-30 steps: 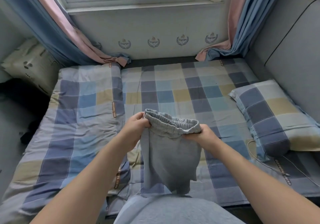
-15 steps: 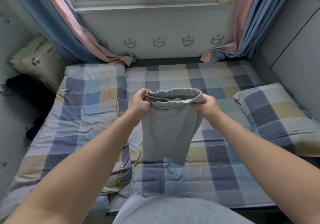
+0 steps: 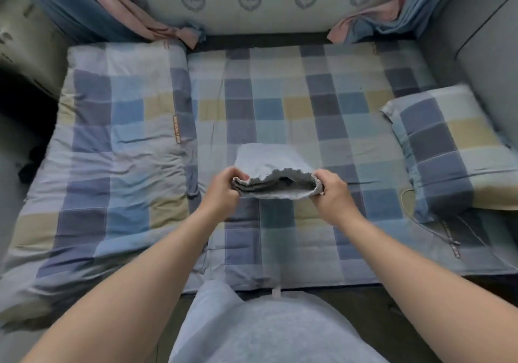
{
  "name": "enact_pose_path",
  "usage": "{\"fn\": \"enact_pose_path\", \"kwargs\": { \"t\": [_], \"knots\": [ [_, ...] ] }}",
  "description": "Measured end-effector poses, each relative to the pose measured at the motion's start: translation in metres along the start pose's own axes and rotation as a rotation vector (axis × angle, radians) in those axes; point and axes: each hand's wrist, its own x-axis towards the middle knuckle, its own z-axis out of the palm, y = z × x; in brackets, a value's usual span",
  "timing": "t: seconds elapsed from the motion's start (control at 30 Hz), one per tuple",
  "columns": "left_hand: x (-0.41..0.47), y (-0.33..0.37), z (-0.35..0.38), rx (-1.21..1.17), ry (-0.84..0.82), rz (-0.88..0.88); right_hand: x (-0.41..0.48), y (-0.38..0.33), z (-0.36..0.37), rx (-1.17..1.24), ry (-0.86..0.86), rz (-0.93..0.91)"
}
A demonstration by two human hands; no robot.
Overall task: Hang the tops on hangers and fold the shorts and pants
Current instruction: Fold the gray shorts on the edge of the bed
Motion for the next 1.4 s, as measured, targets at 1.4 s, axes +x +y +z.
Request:
{"fn": "enact_pose_path", "kwargs": {
  "t": [1.4],
  "knots": [
    [0.188,-0.297,0.166,0.107,-0.027,-0.528,0.137,0.237,0.288,0.24,-0.148,0.808]
  ]
}}
